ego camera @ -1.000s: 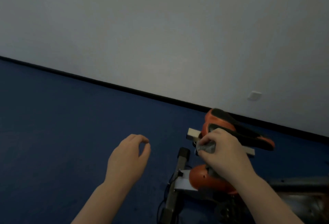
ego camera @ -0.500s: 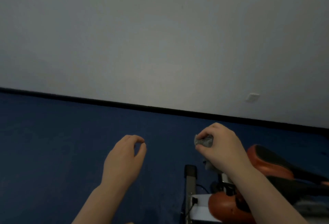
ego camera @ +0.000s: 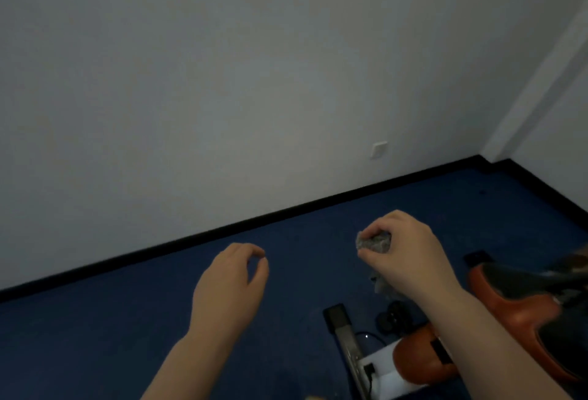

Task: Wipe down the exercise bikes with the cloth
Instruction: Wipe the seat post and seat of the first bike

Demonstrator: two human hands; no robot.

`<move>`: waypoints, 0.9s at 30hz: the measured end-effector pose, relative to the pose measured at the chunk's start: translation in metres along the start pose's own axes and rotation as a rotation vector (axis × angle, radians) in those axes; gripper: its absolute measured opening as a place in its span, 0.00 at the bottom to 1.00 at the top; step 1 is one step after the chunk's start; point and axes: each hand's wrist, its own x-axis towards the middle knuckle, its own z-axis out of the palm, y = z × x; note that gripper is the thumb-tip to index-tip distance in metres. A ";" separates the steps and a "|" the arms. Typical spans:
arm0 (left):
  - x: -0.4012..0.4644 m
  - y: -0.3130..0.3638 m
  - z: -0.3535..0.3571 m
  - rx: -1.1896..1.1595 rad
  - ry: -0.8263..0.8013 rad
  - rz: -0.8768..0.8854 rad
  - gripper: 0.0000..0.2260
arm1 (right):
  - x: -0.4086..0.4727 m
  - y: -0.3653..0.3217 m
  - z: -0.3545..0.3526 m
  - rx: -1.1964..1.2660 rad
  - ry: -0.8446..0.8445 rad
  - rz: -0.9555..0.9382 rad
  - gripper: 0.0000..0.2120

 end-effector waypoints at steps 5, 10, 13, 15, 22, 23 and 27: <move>0.081 0.004 0.028 -0.004 -0.069 0.130 0.10 | 0.050 0.021 0.010 -0.024 0.049 0.122 0.07; 0.175 0.019 0.055 -0.008 -0.129 0.206 0.10 | 0.115 0.041 0.012 0.019 0.086 0.218 0.07; 0.231 0.036 0.069 -0.010 -0.120 0.279 0.10 | 0.149 0.054 0.007 -0.012 0.111 0.286 0.06; 0.263 0.044 0.077 -0.027 -0.149 0.311 0.10 | 0.168 0.060 0.002 -0.026 0.121 0.337 0.06; 0.387 0.070 0.119 -0.040 -0.286 0.422 0.12 | 0.244 0.077 -0.008 -0.056 0.250 0.496 0.07; 0.406 0.075 0.124 -0.047 -0.315 0.458 0.13 | 0.255 0.079 -0.009 -0.063 0.277 0.533 0.06; 0.483 0.097 0.148 -0.045 -0.406 0.606 0.13 | 0.284 0.083 -0.012 -0.066 0.389 0.682 0.07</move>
